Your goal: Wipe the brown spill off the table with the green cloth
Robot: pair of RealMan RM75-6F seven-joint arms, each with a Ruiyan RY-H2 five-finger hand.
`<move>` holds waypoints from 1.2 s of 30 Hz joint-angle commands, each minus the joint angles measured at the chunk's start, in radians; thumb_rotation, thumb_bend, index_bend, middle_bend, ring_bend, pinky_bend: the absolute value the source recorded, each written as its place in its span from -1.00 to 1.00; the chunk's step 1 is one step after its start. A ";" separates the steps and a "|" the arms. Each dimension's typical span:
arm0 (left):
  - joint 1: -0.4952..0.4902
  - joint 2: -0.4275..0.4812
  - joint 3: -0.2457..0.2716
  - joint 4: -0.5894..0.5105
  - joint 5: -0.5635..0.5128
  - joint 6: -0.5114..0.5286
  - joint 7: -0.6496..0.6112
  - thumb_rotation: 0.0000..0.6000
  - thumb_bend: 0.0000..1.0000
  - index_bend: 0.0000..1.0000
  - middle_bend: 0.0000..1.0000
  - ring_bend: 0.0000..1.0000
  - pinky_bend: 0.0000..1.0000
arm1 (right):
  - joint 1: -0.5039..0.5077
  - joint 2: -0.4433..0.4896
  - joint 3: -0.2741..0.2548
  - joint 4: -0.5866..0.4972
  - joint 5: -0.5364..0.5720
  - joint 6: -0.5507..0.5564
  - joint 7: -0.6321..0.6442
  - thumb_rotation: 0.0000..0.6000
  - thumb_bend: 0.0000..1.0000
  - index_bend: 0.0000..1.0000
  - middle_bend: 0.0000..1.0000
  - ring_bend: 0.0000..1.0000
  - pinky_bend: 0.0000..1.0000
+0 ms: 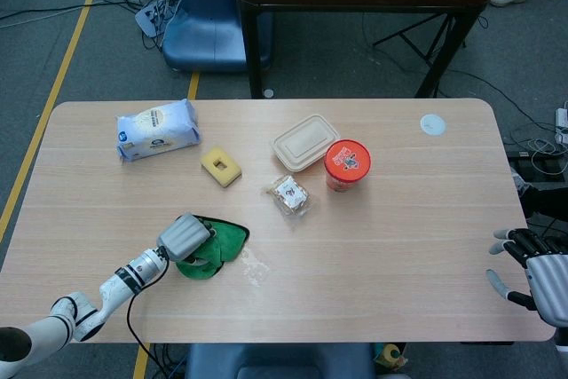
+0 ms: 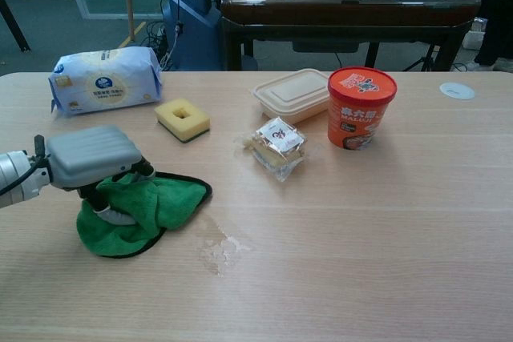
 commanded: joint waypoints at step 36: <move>-0.043 -0.168 -0.087 -0.101 -0.036 -0.066 0.210 1.00 -0.66 0.14 0.13 0.18 0.80 | -0.015 0.001 0.002 0.010 0.007 0.018 0.016 1.00 -0.25 -0.12 -0.36 -0.53 -0.37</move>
